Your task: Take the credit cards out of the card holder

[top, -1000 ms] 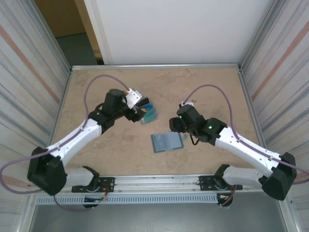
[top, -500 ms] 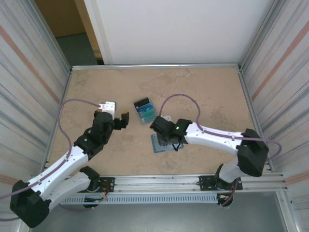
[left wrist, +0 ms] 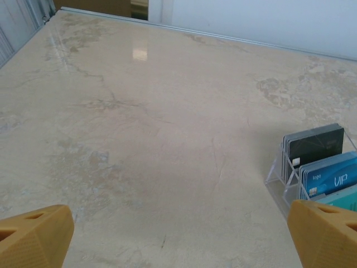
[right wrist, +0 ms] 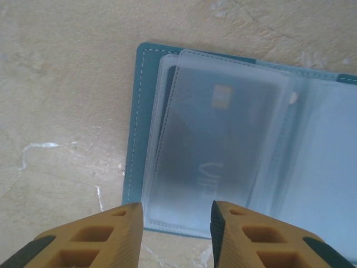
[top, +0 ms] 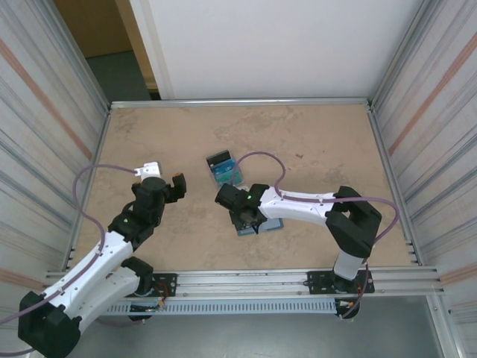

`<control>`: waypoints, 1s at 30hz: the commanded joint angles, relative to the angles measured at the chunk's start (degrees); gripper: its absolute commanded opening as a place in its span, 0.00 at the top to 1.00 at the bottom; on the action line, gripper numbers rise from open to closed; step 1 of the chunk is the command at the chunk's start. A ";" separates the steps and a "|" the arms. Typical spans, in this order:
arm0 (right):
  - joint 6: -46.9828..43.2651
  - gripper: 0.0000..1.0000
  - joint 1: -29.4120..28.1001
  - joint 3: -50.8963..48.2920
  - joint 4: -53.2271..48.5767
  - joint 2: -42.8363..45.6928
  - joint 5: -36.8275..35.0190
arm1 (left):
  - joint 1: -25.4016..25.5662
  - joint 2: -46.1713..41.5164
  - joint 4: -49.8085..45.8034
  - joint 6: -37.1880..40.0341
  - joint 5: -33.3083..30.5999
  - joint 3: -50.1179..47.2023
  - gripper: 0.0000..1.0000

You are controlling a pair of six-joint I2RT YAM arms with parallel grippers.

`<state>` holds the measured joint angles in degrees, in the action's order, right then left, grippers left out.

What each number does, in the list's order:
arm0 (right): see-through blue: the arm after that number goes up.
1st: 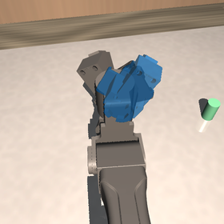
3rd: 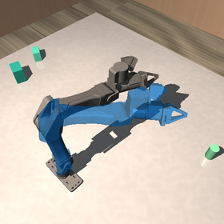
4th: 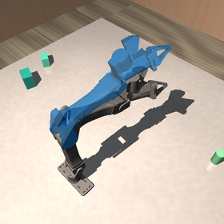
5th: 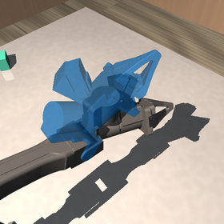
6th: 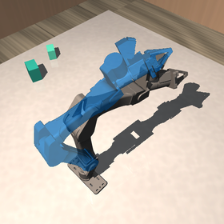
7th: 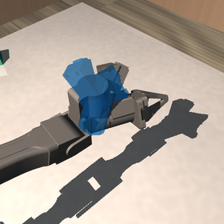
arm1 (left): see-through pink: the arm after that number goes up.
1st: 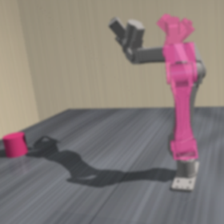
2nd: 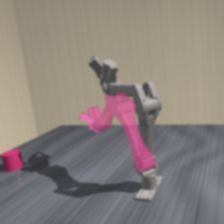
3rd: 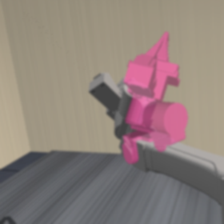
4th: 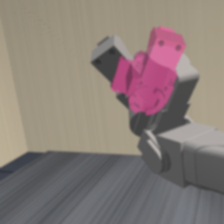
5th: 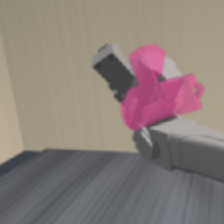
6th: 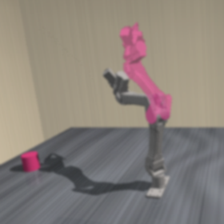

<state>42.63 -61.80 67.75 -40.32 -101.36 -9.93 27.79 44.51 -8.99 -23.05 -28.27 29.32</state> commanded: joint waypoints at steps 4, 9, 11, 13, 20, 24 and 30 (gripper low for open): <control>-0.10 0.56 1.00 0.98 -0.12 -1.99 1.13 | -0.64 -1.06 -0.32 -1.36 0.83 -0.67 0.01; -0.23 0.50 1.14 0.63 0.93 -2.60 1.92 | -0.90 -0.47 -0.13 -1.09 1.78 -0.76 0.01; -0.07 0.50 1.09 0.45 0.86 -2.96 1.77 | -0.98 -0.15 -0.23 -1.13 2.12 -0.67 0.02; 0.20 0.51 1.24 0.02 0.93 -3.27 1.67 | -1.07 0.05 -0.22 -1.02 2.40 -0.47 0.01; 0.47 0.52 1.55 -1.44 1.38 -3.38 0.85 | -1.33 0.48 -0.11 -0.79 3.22 -0.41 0.01; 0.76 0.53 1.68 -1.91 1.50 -3.72 0.79 | -1.44 0.49 -0.09 -0.77 3.55 -0.39 0.01; 0.98 0.56 1.98 -2.92 2.54 -3.99 1.35 | -1.56 0.30 -0.06 -0.84 3.76 -0.14 0.01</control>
<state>42.87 -60.34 66.26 -37.76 -104.18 -8.71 26.94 45.06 -9.19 -23.42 -24.86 29.32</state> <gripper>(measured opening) 0.445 0.987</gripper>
